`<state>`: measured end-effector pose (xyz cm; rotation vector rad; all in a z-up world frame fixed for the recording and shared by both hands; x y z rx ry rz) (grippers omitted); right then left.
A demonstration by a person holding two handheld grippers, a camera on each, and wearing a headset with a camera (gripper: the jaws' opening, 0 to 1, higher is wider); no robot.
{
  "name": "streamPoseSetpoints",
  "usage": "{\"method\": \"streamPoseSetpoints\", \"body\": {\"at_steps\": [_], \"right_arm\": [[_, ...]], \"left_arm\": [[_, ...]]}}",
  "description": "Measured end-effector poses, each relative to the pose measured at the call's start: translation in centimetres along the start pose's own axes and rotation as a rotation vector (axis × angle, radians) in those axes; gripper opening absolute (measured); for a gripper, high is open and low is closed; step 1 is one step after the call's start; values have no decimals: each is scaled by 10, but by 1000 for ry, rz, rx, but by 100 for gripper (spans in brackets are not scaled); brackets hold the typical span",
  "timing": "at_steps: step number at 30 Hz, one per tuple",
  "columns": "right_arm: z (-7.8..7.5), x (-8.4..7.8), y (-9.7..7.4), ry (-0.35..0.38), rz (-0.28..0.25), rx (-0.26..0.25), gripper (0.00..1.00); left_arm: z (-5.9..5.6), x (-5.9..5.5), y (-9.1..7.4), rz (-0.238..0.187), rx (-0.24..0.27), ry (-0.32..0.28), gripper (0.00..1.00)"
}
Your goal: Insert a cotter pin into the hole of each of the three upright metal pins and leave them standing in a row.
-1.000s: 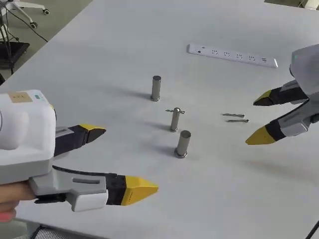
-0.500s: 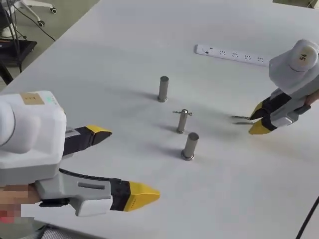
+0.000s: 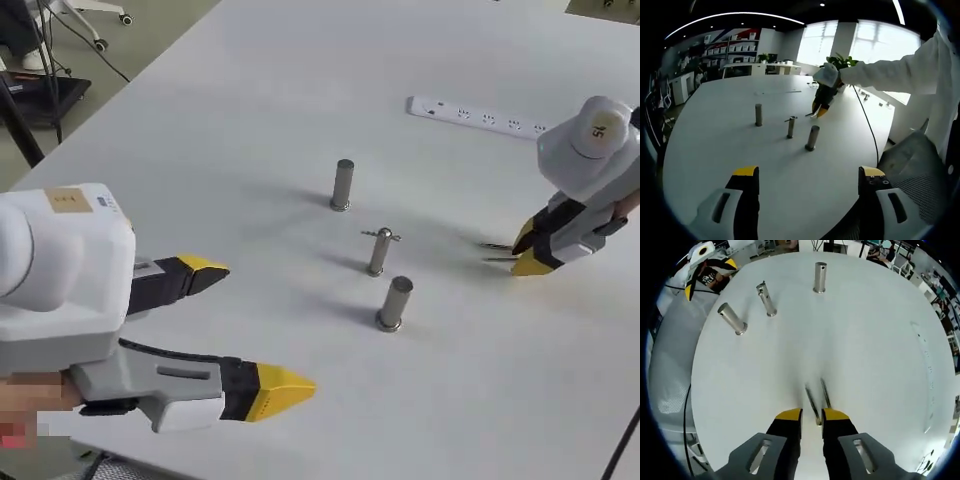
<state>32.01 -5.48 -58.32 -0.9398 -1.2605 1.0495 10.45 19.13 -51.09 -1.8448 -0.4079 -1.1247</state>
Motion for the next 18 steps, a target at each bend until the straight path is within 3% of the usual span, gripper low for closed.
{"method": "streamPoseSetpoints", "body": {"at_steps": [7,9,13,15,16,18], "right_arm": [[2,2,0,-54,30,-15,6],[3,2,0,-105,31,-5,5],[2,2,-1,-107,35,4,4],[-1,3,-1,-193,76,-6,0],[-3,3,-1,-213,93,-16,0],[-2,4,0,-229,133,11,0]], "left_arm": [[0,-6,1,21,2,1,82],[0,-7,2,23,2,1,82],[-1,-9,2,35,-5,1,81],[-1,-11,1,47,-9,7,81],[-1,-12,1,51,-10,7,82],[2,-12,1,56,3,8,83]]}}
Point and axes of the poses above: the centre of the closed fingertips' face, and the gripper's own axes: y roughly forward along the fingers, z roughly to its left, x roughly out of its top, the point moved 3 cm from there along -y, roughly backward along the fingers, and after that the axes turned 6 degrees about x, right-handed, at the moved point
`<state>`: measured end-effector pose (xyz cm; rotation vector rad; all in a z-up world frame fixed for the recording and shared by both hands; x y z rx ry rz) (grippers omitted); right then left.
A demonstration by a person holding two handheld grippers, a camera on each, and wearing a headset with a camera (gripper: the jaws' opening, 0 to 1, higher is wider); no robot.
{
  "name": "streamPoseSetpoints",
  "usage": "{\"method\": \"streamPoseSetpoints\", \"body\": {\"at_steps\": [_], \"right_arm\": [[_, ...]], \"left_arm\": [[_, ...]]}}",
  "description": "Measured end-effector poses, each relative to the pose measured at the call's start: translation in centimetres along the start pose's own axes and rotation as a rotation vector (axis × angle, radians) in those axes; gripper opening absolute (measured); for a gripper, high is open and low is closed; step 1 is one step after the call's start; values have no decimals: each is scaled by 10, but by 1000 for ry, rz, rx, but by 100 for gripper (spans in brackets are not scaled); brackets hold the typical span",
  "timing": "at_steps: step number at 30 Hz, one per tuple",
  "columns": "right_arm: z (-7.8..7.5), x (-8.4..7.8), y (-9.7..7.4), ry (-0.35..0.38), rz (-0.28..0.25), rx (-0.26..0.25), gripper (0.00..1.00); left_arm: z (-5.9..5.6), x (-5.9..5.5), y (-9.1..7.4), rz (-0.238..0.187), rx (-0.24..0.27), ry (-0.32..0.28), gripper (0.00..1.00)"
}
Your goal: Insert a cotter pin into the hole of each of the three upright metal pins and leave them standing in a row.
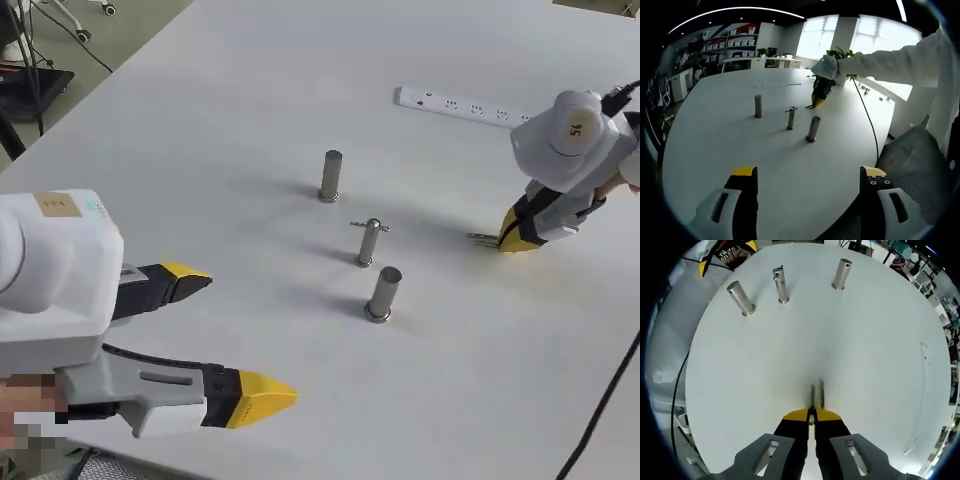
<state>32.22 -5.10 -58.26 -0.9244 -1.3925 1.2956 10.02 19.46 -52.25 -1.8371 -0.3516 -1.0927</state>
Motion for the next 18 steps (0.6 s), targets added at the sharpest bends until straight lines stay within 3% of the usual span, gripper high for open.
{"method": "streamPoseSetpoints", "body": {"at_steps": [4,9,13,18], "right_arm": [[-1,2,2,-49,72,4,0],[1,3,1,-27,89,-4,0],[2,4,2,-94,135,-40,0],[1,1,2,-61,125,-68,0]], "left_arm": [[2,-1,0,6,-4,2,82],[2,-4,1,11,-12,2,82],[-2,-7,3,18,-30,-8,83],[-9,-3,3,1,-53,-2,88]]}}
Point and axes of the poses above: the centre of the closed fingertips' face, and the gripper's own axes: y roughly forward along the fingers, z roughly to its left, x roughly out of its top, the point moved 3 cm from there along -y, roughly backward along the fingers, and after that the axes turned 6 degrees about x, right-handed, at the moved point
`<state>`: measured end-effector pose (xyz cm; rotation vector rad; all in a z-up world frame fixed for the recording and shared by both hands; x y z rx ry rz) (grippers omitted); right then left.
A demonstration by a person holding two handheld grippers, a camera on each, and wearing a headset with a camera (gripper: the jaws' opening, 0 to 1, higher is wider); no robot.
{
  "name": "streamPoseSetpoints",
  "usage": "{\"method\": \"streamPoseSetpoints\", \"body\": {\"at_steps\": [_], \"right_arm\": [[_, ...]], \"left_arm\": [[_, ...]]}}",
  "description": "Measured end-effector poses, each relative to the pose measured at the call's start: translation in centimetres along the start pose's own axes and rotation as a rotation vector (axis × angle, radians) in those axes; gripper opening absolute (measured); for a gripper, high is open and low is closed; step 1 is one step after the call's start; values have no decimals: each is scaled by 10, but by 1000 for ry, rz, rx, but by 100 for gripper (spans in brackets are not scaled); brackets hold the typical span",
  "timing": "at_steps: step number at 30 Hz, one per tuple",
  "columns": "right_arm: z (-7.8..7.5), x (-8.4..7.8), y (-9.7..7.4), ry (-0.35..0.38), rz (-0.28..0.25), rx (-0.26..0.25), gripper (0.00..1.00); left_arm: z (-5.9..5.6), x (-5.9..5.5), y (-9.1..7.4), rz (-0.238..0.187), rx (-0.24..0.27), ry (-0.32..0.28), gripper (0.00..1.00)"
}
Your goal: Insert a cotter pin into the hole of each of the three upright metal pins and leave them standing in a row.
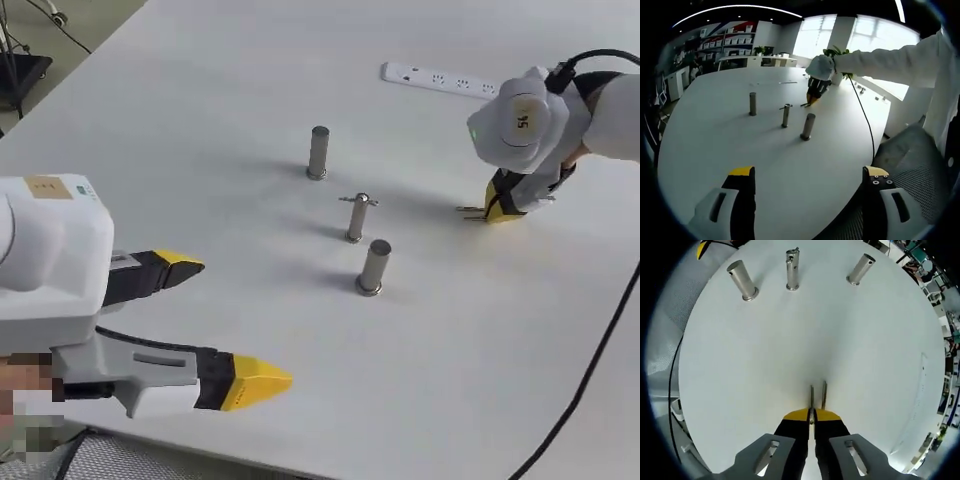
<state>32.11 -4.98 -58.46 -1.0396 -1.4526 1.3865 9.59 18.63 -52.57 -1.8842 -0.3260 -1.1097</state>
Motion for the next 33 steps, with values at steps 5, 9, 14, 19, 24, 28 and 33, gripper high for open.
{"method": "streamPoseSetpoints", "body": {"at_steps": [5,9,14,19,24,28,33], "right_arm": [[8,-6,-5,11,-28,-21,0],[13,-16,-17,22,-69,-80,0],[28,-13,-45,51,-162,-188,0],[41,-9,-63,84,-266,-297,0],[63,10,-82,110,-370,-399,0],[75,23,-93,82,-401,-482,0],[87,33,-97,89,-396,-533,0]], "left_arm": [[-5,7,1,-12,-10,11,90],[-8,10,3,-9,-18,29,91],[-10,17,5,-31,-9,60,89],[-13,28,7,-58,-9,72,88],[-17,45,11,-106,-16,80,78],[-22,64,17,-170,-40,56,78],[-31,77,28,-175,-94,41,71]]}}
Point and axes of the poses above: the centre of the closed fingertips' face, and the gripper's own axes: y roughly forward along the fingers, z roughly to its left, x roughly out of its top, the point moved 3 cm from there along -y, roughly backward along the fingers, and after that the axes turned 6 degrees about x, right-handed, at the moved point
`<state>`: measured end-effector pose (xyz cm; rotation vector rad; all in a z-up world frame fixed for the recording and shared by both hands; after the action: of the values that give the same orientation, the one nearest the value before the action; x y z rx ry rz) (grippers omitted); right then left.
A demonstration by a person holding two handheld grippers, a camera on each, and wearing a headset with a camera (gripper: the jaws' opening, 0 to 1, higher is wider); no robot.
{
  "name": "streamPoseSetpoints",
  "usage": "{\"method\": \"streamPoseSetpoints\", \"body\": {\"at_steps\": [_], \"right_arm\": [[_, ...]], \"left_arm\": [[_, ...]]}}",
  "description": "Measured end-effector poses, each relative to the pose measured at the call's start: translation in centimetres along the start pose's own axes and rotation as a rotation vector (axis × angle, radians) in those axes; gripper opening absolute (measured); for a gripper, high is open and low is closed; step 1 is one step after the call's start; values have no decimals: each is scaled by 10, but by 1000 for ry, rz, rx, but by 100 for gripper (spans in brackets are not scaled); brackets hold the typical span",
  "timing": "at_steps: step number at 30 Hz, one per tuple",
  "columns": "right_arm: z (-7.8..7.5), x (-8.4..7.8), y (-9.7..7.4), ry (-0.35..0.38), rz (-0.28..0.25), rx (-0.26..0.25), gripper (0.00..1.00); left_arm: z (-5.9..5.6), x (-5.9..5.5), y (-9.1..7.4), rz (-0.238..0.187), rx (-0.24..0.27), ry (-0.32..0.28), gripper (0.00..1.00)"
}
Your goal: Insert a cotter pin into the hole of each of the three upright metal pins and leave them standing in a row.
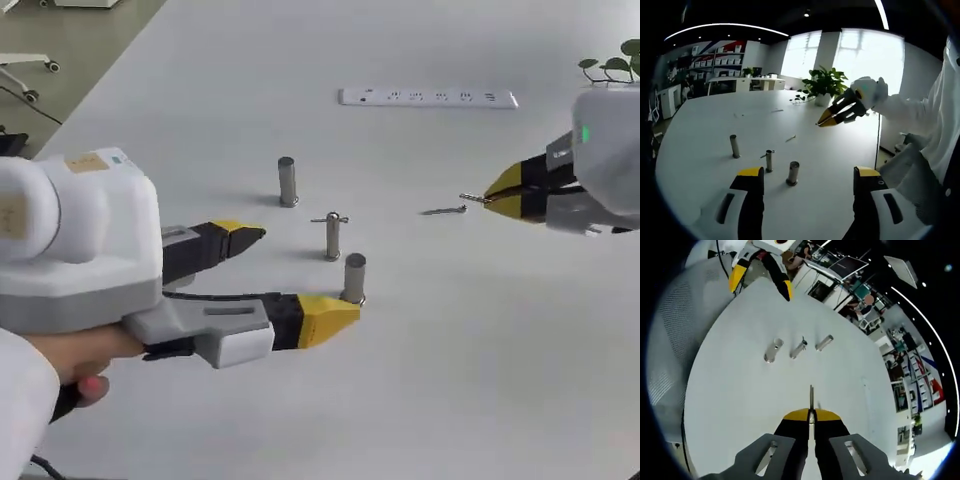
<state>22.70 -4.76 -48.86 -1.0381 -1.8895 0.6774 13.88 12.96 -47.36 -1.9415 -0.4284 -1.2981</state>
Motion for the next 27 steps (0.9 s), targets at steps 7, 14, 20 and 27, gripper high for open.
{"method": "streamPoseSetpoints", "body": {"at_steps": [7,14,20,27], "right_arm": [[31,19,-8,24,-4,-82,0],[56,35,-15,66,-35,-125,0],[59,50,-20,124,-81,-169,0],[68,61,-17,119,-96,-181,0]], "left_arm": [[-9,25,24,-61,-54,-57,55],[-27,26,45,-8,-154,-77,35],[-42,16,60,46,-195,-51,22],[-57,11,67,72,-250,-44,12]]}}
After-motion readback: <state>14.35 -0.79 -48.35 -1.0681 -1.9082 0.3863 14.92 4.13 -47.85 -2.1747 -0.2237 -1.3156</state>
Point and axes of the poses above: the centre of the closed fingertips' face, and the gripper's own axes: y roughly forward along the fingers, z roughly to its left, x roughly out of its top, the point moved 3 cm from there along -y, roughly backward along the fingers, and after that the axes turned 6 degrees about x, right-handed, at the moved point
